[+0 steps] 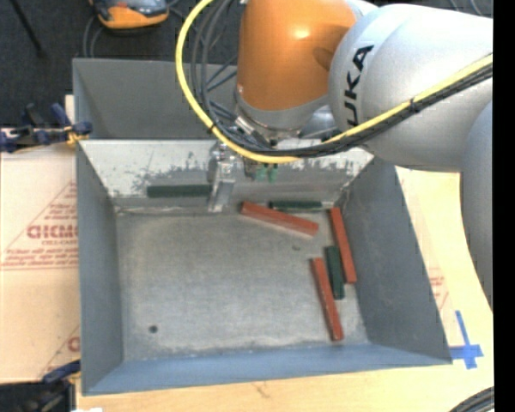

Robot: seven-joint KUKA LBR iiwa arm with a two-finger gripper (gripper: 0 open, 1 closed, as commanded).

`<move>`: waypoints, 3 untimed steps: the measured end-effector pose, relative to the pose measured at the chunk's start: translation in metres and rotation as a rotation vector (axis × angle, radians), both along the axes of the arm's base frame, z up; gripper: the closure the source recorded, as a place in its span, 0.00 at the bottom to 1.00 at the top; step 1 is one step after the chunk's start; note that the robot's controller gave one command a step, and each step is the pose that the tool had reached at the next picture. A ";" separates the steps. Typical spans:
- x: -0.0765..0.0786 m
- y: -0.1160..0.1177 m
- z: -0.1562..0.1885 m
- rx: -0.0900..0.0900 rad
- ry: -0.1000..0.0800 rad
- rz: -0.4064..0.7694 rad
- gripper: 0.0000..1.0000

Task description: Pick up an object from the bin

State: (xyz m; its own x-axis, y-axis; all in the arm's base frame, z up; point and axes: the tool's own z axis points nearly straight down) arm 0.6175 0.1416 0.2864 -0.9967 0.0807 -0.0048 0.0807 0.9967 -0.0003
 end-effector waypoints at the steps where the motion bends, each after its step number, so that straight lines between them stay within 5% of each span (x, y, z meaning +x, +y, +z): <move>1: 0.000 0.000 0.000 0.000 0.000 0.000 1.00; 3: 0.000 0.000 0.000 -0.001 0.000 0.001 1.00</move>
Offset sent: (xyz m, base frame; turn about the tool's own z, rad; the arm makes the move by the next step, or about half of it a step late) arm 0.0000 0.0000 0.0000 0.0000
